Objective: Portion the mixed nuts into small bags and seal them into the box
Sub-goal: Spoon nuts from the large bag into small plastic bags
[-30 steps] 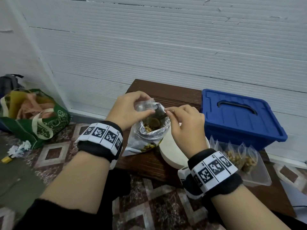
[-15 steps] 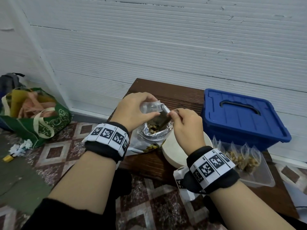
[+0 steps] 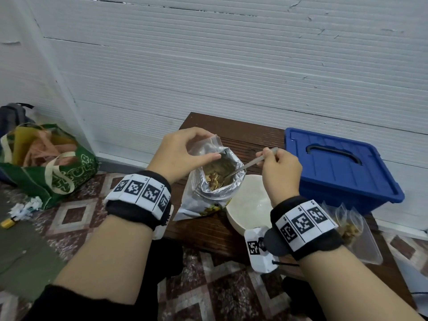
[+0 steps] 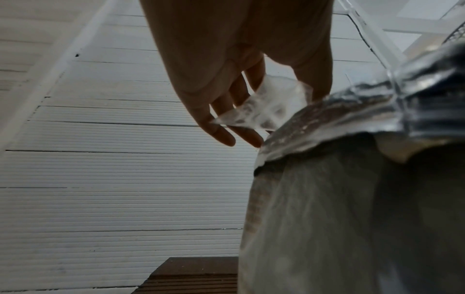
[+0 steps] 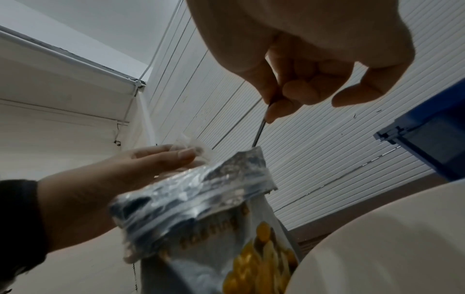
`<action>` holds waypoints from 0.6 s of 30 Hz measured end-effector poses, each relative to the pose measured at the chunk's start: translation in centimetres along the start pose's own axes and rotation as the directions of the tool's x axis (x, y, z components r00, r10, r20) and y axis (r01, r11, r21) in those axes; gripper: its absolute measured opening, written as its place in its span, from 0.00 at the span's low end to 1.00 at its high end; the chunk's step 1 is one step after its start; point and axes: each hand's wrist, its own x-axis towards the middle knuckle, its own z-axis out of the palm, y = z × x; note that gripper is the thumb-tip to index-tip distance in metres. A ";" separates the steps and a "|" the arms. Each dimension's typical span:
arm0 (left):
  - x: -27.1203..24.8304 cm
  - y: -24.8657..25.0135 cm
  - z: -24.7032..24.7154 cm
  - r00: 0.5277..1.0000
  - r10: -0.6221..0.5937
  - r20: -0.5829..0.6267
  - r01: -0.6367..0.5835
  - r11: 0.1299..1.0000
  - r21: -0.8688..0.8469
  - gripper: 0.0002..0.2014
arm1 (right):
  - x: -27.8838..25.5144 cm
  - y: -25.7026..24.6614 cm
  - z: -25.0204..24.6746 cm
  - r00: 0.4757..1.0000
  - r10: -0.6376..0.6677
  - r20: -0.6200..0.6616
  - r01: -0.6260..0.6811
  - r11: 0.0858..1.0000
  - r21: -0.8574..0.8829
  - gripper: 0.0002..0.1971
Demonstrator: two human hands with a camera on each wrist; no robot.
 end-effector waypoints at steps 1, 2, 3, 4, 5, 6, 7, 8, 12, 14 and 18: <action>-0.1 0.0 -0.2 1.000 -0.010 -0.002 0.010 1.000 -0.007 0.19 | 0.2 -0.1 -0.2 1.000 0.005 -0.012 -0.005 1.000 0.007 0.15; -0.1 -0.1 -0.4 1.000 -0.018 0.001 0.018 1.000 -0.009 0.19 | 0.4 -0.2 -0.5 1.000 0.012 -0.023 -0.011 1.000 0.019 0.15; -0.2 -0.1 -0.6 1.000 -0.028 0.008 0.028 1.000 -0.007 0.19 | 0.7 -0.3 -0.8 0.999 0.020 -0.033 -0.019 0.999 0.029 0.15; -0.3 -0.1 -0.7 0.999 -0.037 0.015 0.037 0.999 -0.004 0.19 | 0.9 -0.4 -1.0 0.999 0.027 -0.042 -0.026 0.999 0.034 0.15; -0.3 -0.2 -0.9 0.999 -0.045 0.021 0.045 0.999 0.001 0.20 | 1.1 -0.4 -1.3 0.998 0.031 -0.051 -0.030 0.999 0.035 0.16; -0.3 -0.3 -1.1 0.998 -0.053 0.028 0.053 0.999 0.005 0.20 | 1.2 -0.5 -1.6 0.998 0.035 -0.059 -0.032 0.999 0.040 0.16; -0.3 -0.3 -1.2 0.998 -0.058 0.037 0.058 0.998 0.013 0.20 | 1.4 -0.6 -1.8 0.997 0.037 -0.067 -0.033 0.998 0.050 0.16; -0.3 -0.4 -1.3 0.997 -0.061 0.049 0.060 0.998 0.025 0.21 | 1.6 -0.7 -2.1 0.996 0.037 -0.078 -0.033 0.997 0.063 0.16; -0.3 -0.2 -1.6 0.991 -0.076 0.111 0.069 0.995 0.065 0.21 | 2.7 -1.4 -3.5 0.990 0.018 -0.143 -0.004 0.996 0.093 0.19; -0.3 0.0 -1.6 0.988 -0.083 0.128 0.073 0.994 0.077 0.21 | 3.2 -1.9 -4.1 0.988 0.008 -0.155 0.008 0.995 0.099 0.20; -0.4 0.6 -1.4 0.985 -0.073 0.155 0.059 0.994 0.092 0.21 | 3.5 -2.8 -4.2 0.993 -0.012 -0.119 0.023 0.996 0.087 0.18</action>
